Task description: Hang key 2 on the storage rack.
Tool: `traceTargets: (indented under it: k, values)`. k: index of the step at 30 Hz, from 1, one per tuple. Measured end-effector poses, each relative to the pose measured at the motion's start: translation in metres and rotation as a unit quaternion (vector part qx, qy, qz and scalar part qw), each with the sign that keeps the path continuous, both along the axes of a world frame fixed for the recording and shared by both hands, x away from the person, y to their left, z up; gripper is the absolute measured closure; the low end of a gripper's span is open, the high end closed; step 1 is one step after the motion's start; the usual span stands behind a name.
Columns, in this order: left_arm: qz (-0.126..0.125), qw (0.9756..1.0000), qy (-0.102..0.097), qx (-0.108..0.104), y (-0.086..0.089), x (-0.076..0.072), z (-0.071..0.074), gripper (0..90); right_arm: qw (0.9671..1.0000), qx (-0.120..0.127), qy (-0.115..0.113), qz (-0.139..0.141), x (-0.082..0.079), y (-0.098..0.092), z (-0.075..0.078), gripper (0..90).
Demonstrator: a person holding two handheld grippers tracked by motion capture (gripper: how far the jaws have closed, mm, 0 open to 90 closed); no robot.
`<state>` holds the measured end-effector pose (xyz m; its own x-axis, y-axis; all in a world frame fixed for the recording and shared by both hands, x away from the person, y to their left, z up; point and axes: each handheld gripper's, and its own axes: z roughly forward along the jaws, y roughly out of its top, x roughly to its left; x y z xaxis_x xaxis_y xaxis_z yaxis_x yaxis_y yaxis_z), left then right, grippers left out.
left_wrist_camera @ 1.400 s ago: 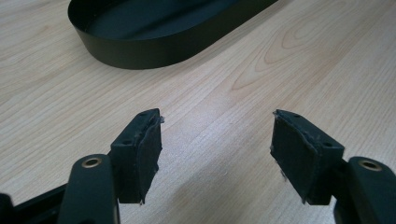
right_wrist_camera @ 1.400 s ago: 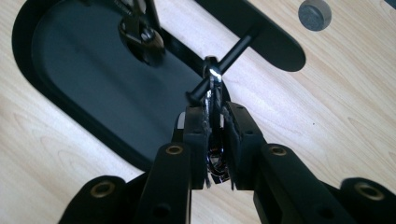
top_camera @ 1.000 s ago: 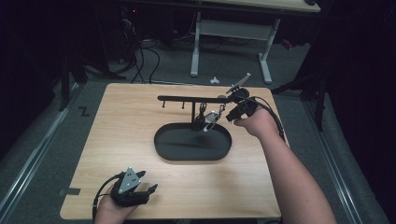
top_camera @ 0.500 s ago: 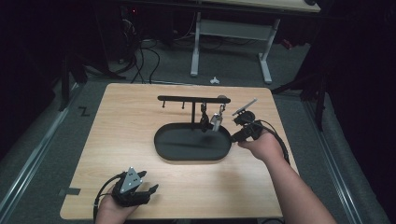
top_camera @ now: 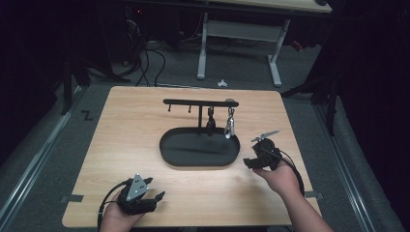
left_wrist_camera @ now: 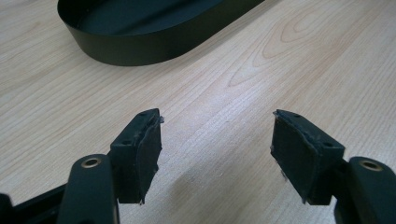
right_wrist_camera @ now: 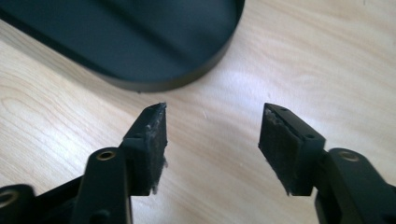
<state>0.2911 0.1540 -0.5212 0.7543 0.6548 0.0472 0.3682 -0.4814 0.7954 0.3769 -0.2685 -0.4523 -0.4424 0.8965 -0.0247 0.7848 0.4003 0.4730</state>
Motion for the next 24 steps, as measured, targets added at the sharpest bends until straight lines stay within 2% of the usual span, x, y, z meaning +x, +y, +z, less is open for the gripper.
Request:
traceTargets:
  k: [1, 2, 3, 4, 5, 7, 8, 9, 10, 11, 12, 13, 14, 15, 16, 17, 18, 19, 20, 21, 22, 23, 24]
  values:
    - [0.0, 1.0, 0.0, 0.0, 0.0, 0.0, 0.0, 33.5, 1.0, 0.0, 0.0, 0.0, 0.0, 0.0, 0.0, 40.3]
    - [0.001, 1.0, 0.0, 0.0, 0.0, 0.0, 0.0, 33.5, 0.9999, 0.006, -0.014, -0.004, -0.009, -0.005, -0.006, 40.1]
    - [0.001, 1.0, 0.0, 0.0, 0.0, 0.0, 0.0, 33.6, 0.9999, 0.006, -0.014, -0.004, -0.009, -0.005, -0.006, 40.1]
    - [0.005, 1.0, -0.003, 0.006, -0.001, 0.0, 0.0, 33.6, 0.9994, 0.015, -0.029, -0.009, -0.019, -0.009, -0.013, 39.7]
    - [0.005, 1.0, -0.003, 0.006, -0.001, 0.0, 0.0, 33.8, 0.9994, 0.015, -0.029, -0.009, -0.019, -0.009, -0.013, 39.7]
    - [0.009, 0.9999, -0.002, 0.007, -0.001, 0.001, 0.0, 33.8, 0.9984, 0.03, -0.044, -0.017, -0.029, -0.014, -0.02, 38.6]
    - [0.01, 0.9999, -0.002, 0.007, -0.001, 0.001, 0.0, 33.9, 0.9969, 0.037, -0.066, -0.021, -0.041, -0.017, -0.029, 37.4]
    - [0.01, 0.9999, -0.002, 0.007, -0.001, 0.001, 0.0, 33.9, 0.9969, 0.037, -0.066, -0.021, -0.041, -0.017, -0.029, 37.4]
    - [0.009, 0.9999, -0.002, 0.005, -0.001, 0.001, -0.001, 33.8, 0.9947, 0.05, -0.086, -0.029, -0.052, -0.021, -0.038, 36.5]
    - [0.009, 0.9999, -0.002, 0.005, -0.001, 0.001, -0.001, 33.8, 0.9947, 0.05, -0.086, -0.029, -0.052, -0.021, -0.038, 36.5]
    - [0.008, 1.0, -0.002, 0.001, -0.002, 0.001, 0.0, 33.7, 0.9923, 0.061, -0.101, -0.039, -0.063, -0.024, -0.046, 36.3]
    - [0.008, 1.0, -0.002, 0.001, -0.002, 0.001, 0.0, 33.8, 0.9923, 0.061, -0.101, -0.039, -0.063, -0.024, -0.046, 36.3]
    - [0.008, 1.0, 0.001, -0.004, -0.002, 0.001, 0.001, 33.8, 0.988, 0.075, -0.126, -0.047, -0.078, -0.03, -0.062, 36.3]
    - [0.008, 1.0, 0.001, -0.004, -0.002, 0.001, 0.001, 33.8, 0.988, 0.075, -0.126, -0.047, -0.078, -0.03, -0.062, 36.3]
    - [0.008, 1.0, 0.002, -0.003, -0.003, 0.001, 0.001, 33.7, 0.9867, 0.09, -0.127, -0.046, -0.088, -0.037, -0.072, 37.5]
    - [0.008, 1.0, 0.002, -0.005, -0.004, 0.001, 0.001, 33.7, 0.9867, 0.09, -0.127, -0.046, -0.088, -0.037, -0.072, 37.5]
    - [0.007, 1.0, 0.001, 0.0, -0.007, 0.001, 0.001, 33.6, 0.9851, 0.083, -0.146, -0.035, -0.091, -0.043, -0.064, 37.0]
    - [0.007, 1.0, 0.001, 0.0, -0.007, 0.001, 0.001, 33.5, 0.9851, 0.083, -0.146, -0.035, -0.091, -0.043, -0.064, 37.0]
    - [0.008, 1.0, 0.0, 0.002, -0.008, 0.0, 0.0, 33.5, 0.9803, 0.088, -0.171, -0.046, -0.093, -0.051, -0.057, 36.9]
    - [0.008, 1.0, 0.002, 0.003, -0.008, 0.0, 0.001, 33.5, 0.9803, 0.088, -0.171, -0.046, -0.093, -0.051, -0.057, 36.9]
    - [0.009, 1.0, 0.004, -0.002, -0.008, -0.001, 0.001, 33.5, 0.9783, 0.099, -0.173, -0.055, -0.093, -0.054, -0.057, 36.9]
    - [0.009, 0.9999, 0.004, -0.008, -0.008, -0.001, 0.002, 33.5, 0.9777, 0.107, -0.17, -0.061, -0.093, -0.056, -0.059, 36.9]
    - [0.008, 0.9999, 0.004, -0.012, -0.008, -0.001, 0.003, 33.6, 0.9785, 0.104, -0.168, -0.06, -0.092, -0.058, -0.062, 36.9]
